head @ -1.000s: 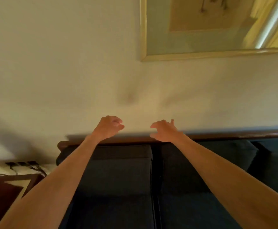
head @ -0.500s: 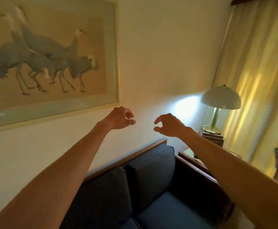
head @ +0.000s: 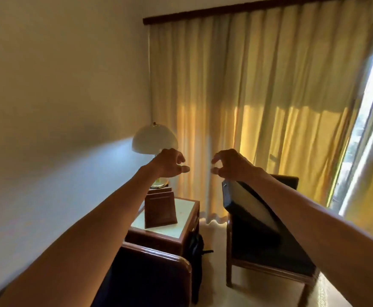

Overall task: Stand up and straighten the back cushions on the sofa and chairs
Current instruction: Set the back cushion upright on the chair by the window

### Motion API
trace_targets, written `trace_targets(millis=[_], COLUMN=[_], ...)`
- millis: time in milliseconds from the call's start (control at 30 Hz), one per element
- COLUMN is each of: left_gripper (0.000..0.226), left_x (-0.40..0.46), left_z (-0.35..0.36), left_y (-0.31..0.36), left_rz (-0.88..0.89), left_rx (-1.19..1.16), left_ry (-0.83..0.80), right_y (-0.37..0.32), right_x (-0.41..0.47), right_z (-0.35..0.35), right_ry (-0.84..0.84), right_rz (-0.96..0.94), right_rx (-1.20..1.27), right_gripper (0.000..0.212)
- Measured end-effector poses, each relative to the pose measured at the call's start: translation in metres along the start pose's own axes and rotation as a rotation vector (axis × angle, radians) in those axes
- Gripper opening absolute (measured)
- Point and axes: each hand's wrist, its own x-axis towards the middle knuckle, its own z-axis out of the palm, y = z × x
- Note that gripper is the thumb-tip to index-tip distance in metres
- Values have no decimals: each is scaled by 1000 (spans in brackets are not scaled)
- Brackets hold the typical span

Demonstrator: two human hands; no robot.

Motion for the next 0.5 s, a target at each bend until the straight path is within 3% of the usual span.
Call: trace_targets(millis=[500], left_gripper=[50], left_x=[357], left_z=[187], left_y=[88], left_rz=[242], left_rx=[-108], left_ry=[-178], right_y=[308], right_x=[146], right_z=[36], right_ry=[31], right_rz=[361], right_rx=[30], right_gripper=[35])
